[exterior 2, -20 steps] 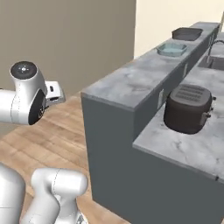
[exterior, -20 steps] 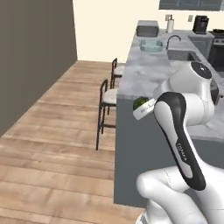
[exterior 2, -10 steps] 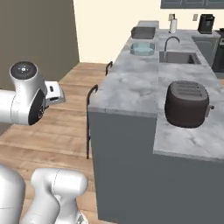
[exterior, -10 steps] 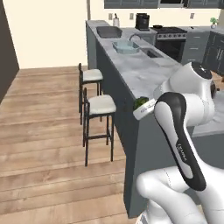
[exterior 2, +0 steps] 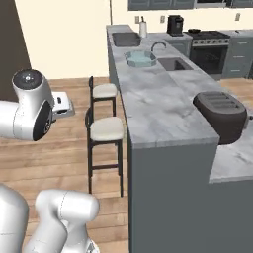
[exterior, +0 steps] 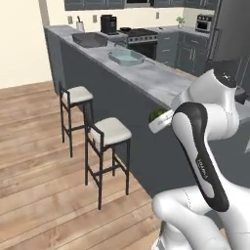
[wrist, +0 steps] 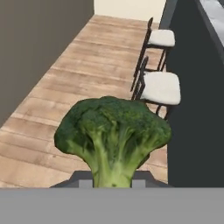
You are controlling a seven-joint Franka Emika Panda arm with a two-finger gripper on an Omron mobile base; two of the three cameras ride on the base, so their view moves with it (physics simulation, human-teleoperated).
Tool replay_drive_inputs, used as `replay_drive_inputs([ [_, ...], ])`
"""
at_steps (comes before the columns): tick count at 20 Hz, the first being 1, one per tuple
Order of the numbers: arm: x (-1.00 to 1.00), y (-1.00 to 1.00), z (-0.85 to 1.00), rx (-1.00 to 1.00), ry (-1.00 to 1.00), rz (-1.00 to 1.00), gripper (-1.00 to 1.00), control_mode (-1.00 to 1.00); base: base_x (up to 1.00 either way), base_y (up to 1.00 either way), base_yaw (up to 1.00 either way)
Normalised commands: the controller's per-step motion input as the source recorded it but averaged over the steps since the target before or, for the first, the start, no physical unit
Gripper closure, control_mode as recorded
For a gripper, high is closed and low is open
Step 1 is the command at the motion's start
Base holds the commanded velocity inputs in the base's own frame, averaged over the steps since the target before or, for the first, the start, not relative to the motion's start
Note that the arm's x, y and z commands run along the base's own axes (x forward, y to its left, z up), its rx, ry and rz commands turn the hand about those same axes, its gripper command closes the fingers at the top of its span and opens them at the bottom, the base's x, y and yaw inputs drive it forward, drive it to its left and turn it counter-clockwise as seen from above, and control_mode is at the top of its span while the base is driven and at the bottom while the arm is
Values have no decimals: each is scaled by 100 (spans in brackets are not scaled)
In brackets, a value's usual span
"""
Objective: Place the cold items (cucumber and broccoli) from the fridge in one tupperware on the dining counter. Place the warm items (kebab skewer and hot dog) in the stove area in another tupperware.
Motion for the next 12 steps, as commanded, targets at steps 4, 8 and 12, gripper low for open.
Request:
replay_drive_inputs([
  [4,0,0,0,0,0,0,100,100,37,100,-37],
  [8,0,0,0,0,0,0,100,100,38,100,-36],
  [12,0,0,0,0,0,0,100,100,43,100,-36],
])
